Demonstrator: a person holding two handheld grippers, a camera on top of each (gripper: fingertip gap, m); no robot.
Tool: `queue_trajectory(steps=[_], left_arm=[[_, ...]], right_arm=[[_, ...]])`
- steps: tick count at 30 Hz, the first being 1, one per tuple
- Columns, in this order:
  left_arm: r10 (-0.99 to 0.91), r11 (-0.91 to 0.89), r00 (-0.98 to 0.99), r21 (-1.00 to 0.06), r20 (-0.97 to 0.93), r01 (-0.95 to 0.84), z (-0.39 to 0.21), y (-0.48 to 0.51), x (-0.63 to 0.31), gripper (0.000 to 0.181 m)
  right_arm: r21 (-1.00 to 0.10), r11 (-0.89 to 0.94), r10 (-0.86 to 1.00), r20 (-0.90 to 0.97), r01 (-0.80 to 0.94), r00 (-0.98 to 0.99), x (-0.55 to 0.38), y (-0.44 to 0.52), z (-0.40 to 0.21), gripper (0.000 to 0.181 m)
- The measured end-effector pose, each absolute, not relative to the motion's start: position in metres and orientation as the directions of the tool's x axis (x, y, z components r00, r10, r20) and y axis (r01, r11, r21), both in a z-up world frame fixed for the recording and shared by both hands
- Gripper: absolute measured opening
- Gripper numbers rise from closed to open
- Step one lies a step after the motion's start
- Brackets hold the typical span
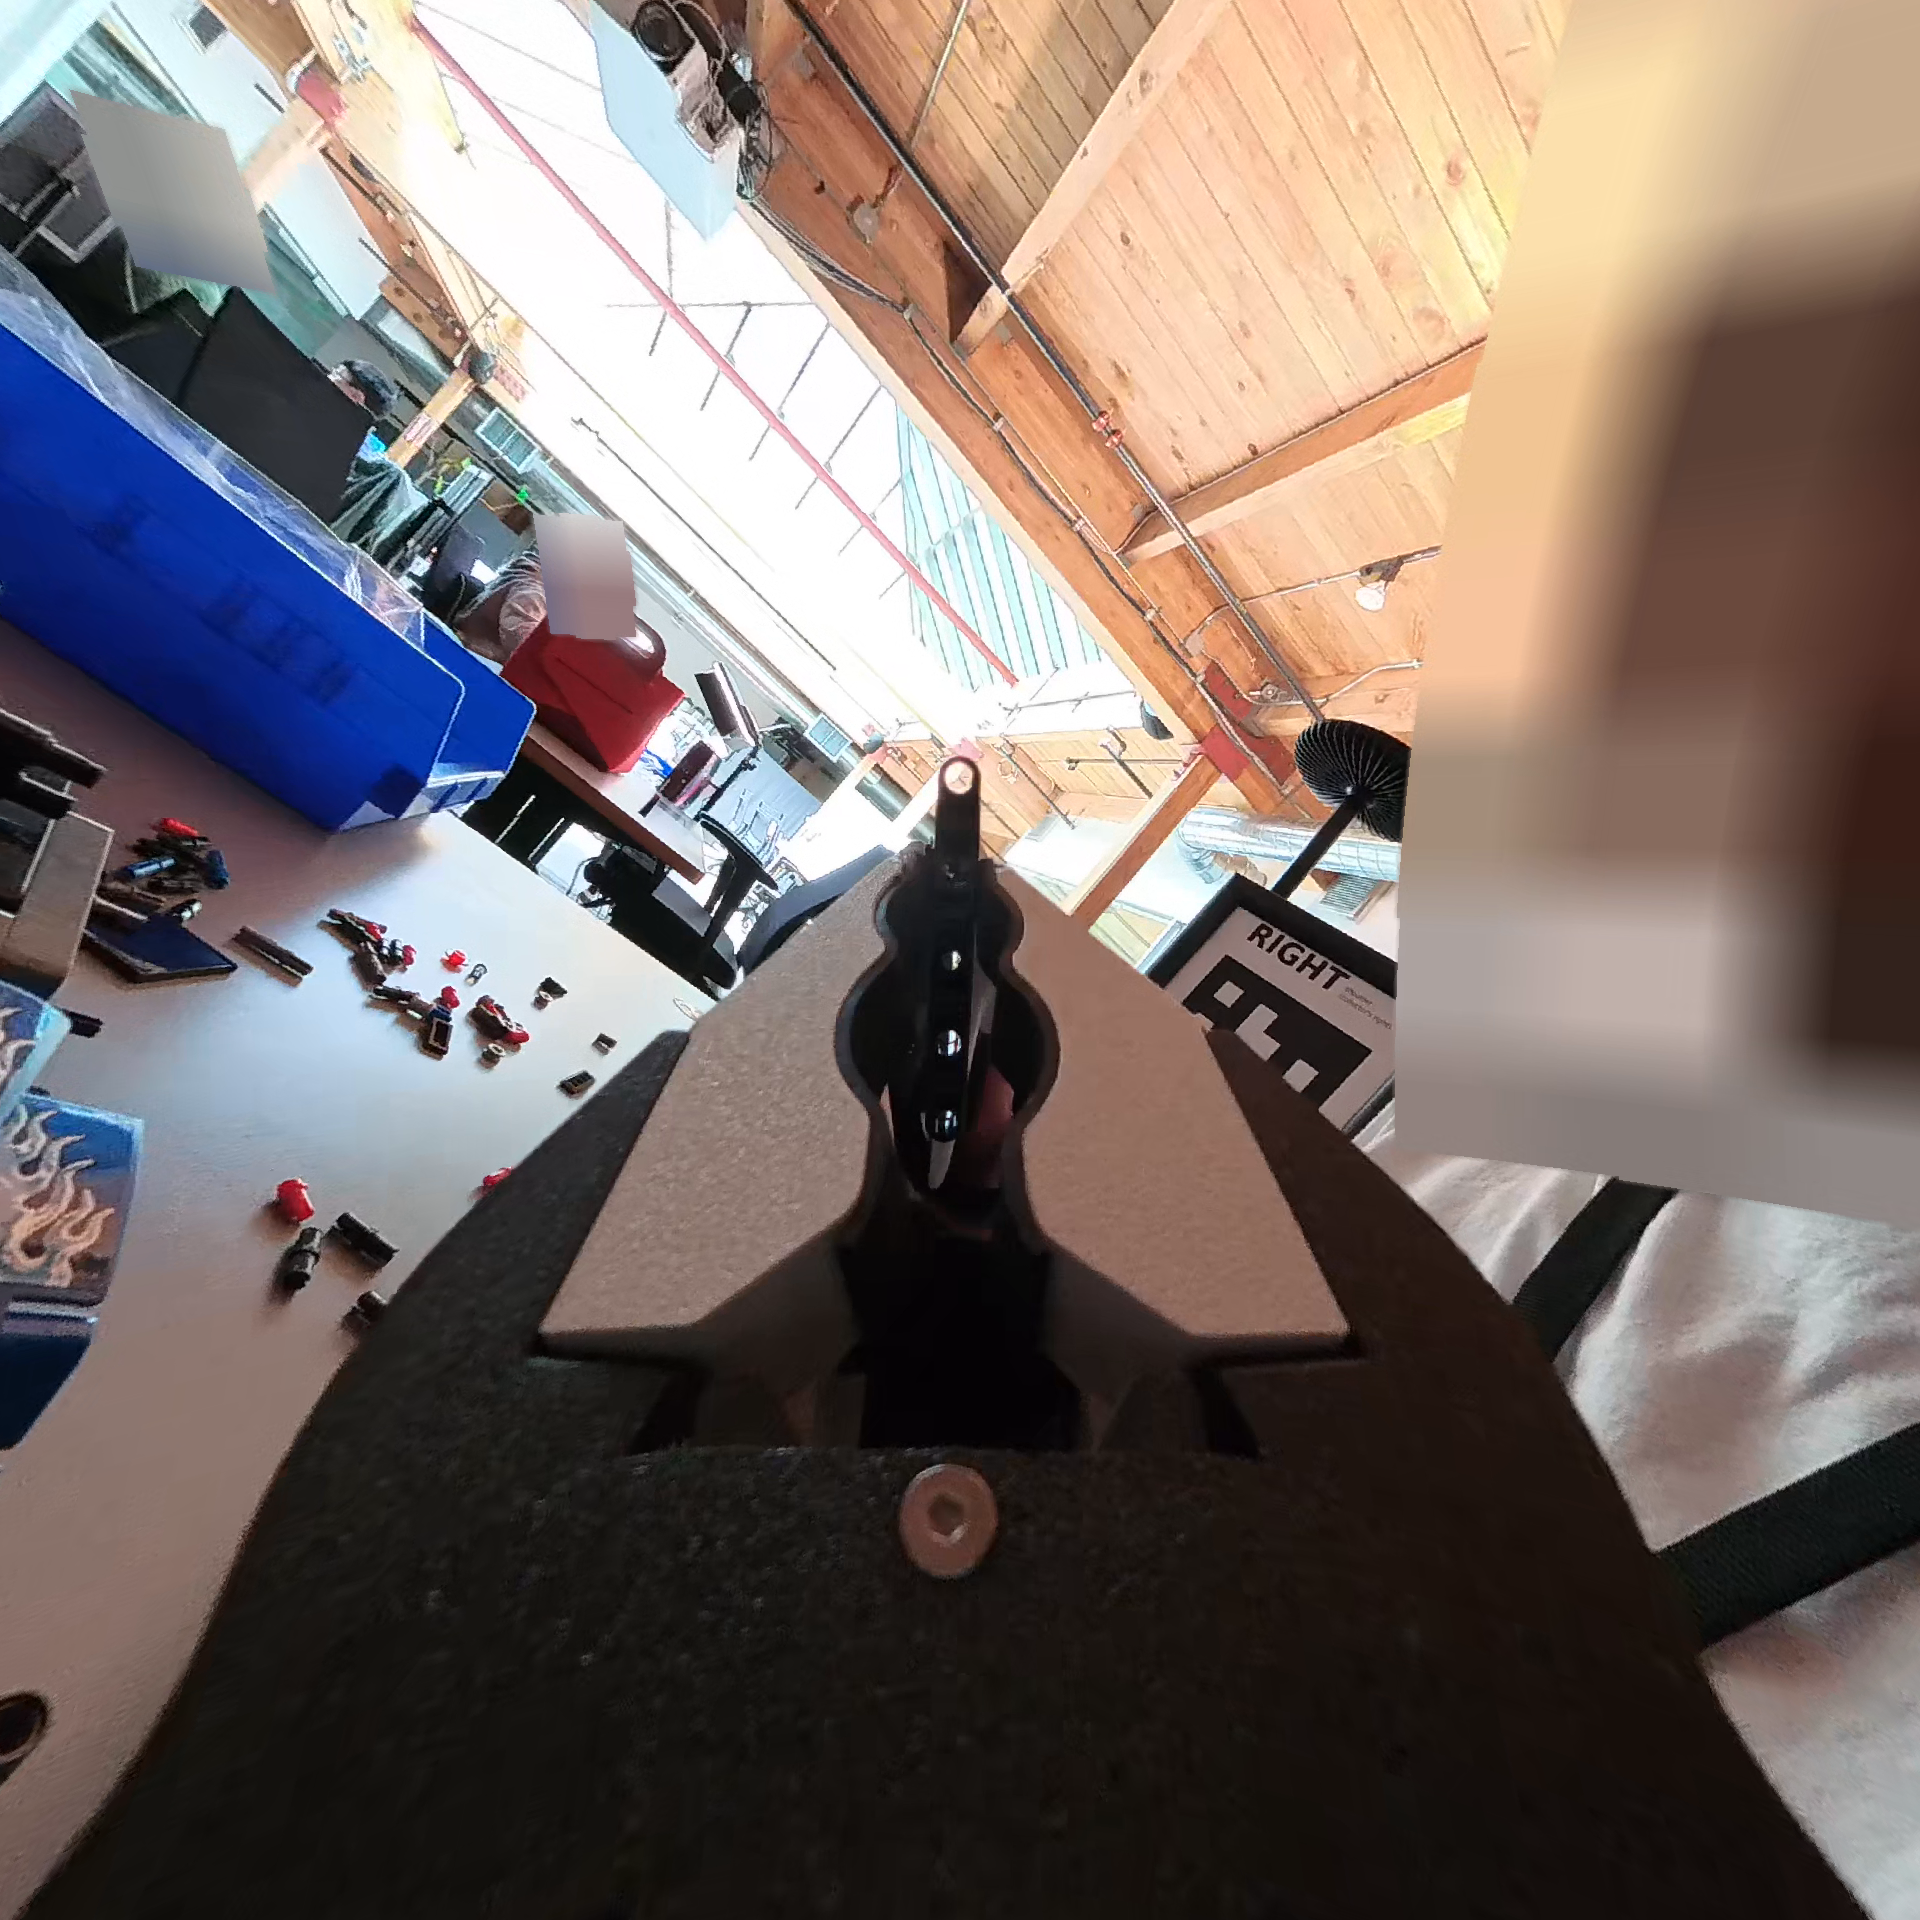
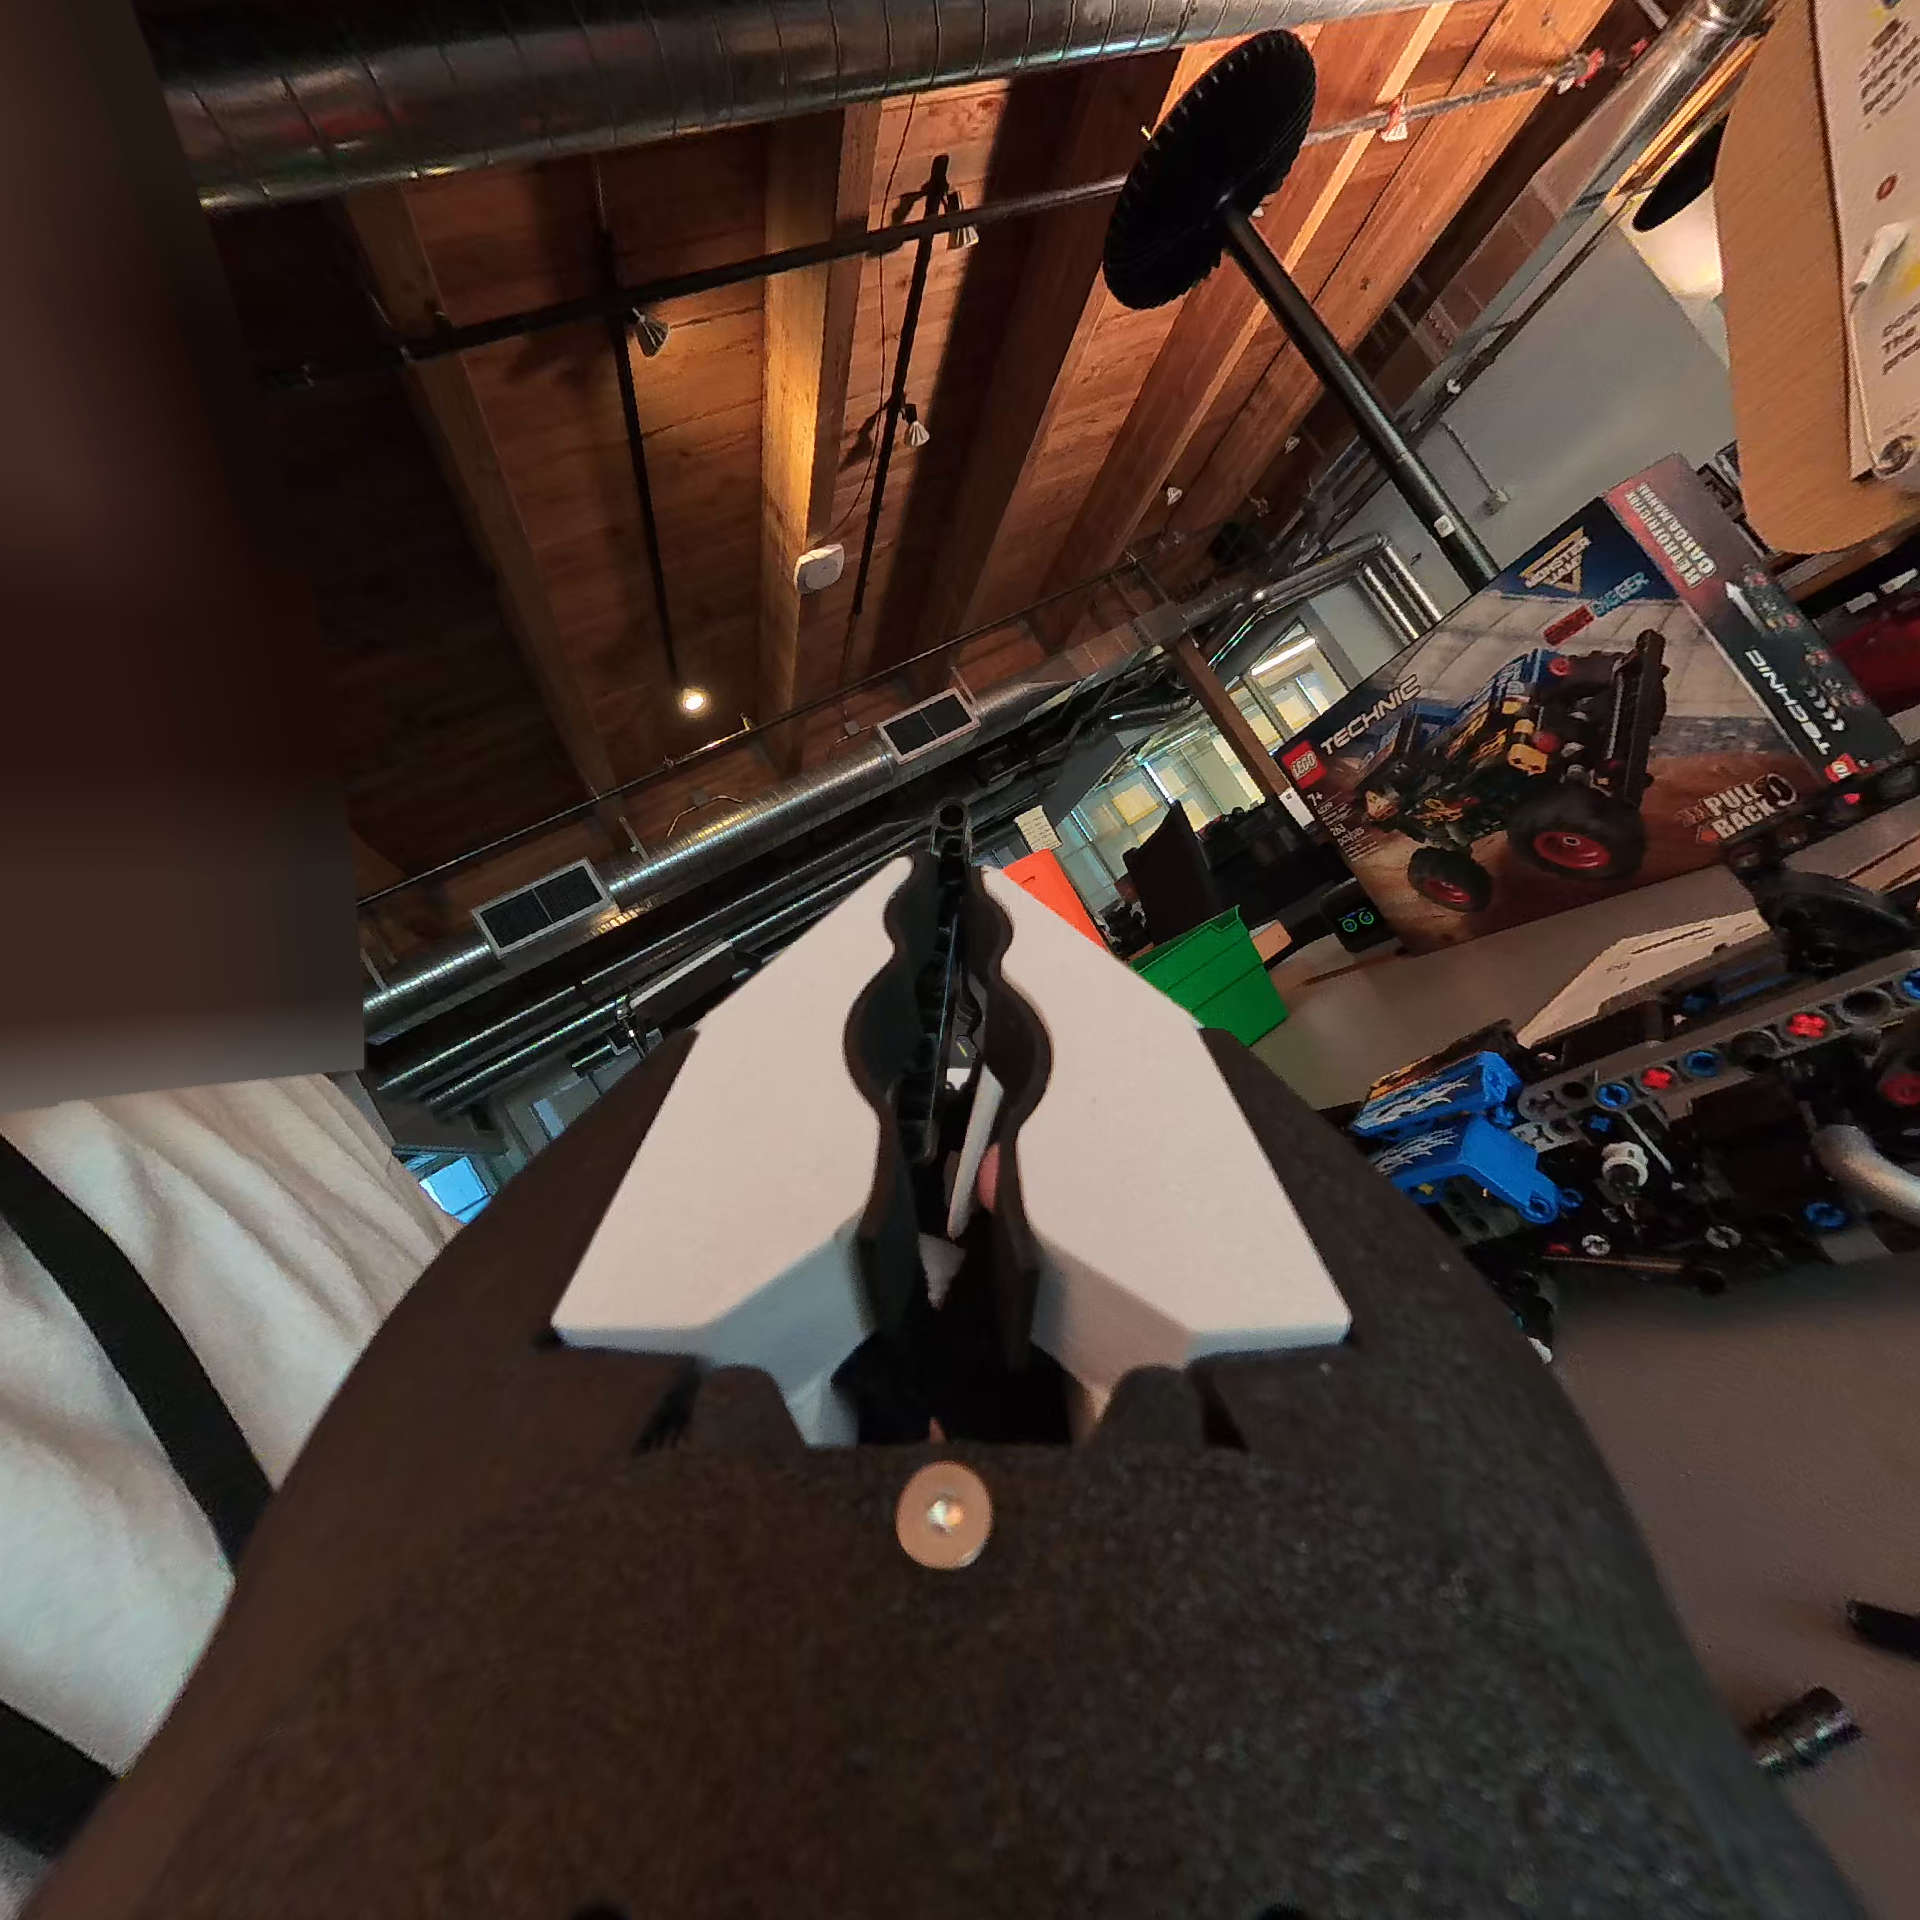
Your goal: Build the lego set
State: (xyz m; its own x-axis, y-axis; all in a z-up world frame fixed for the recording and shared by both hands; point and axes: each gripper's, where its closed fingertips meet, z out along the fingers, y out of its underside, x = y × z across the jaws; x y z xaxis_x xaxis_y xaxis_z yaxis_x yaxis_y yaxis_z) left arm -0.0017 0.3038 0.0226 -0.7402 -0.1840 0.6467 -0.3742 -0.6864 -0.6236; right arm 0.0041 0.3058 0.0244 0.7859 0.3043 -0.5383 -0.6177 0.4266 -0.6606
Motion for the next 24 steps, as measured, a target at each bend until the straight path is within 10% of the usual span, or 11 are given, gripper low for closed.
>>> queue_trajectory(steps=[24], left_arm=[[-0.123, -0.706, -0.728, -0.575, 0.674, -0.413, 0.023, 0.306, -0.001, 0.005]], right_arm=[[-0.673, 0.434, 0.302, -0.518, -0.599, 0.800, 0.004, 0.309, 0.027, 0.004]])
